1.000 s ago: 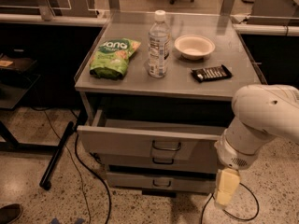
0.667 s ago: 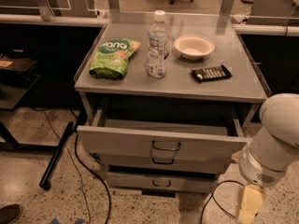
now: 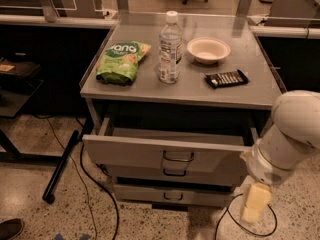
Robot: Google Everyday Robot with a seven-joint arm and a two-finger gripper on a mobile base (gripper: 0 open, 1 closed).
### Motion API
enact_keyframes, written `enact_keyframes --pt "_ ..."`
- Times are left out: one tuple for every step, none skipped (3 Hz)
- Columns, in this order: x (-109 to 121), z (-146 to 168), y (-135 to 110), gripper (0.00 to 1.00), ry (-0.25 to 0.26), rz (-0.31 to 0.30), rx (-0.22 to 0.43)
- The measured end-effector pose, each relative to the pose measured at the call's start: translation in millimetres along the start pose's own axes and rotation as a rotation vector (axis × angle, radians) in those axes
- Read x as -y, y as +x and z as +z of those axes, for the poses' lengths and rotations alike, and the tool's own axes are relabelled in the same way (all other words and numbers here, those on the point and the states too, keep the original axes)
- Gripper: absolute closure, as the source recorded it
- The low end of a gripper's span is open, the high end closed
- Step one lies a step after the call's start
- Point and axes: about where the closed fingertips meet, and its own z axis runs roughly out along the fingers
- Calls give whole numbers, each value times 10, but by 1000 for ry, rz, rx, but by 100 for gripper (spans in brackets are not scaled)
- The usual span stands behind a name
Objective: Open top drawer
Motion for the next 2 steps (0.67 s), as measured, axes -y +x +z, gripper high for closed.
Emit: enact_keyframes --pt "338 -35 -278 0 43 -2 33" --pt "610 36 -503 0 63 -8 36"
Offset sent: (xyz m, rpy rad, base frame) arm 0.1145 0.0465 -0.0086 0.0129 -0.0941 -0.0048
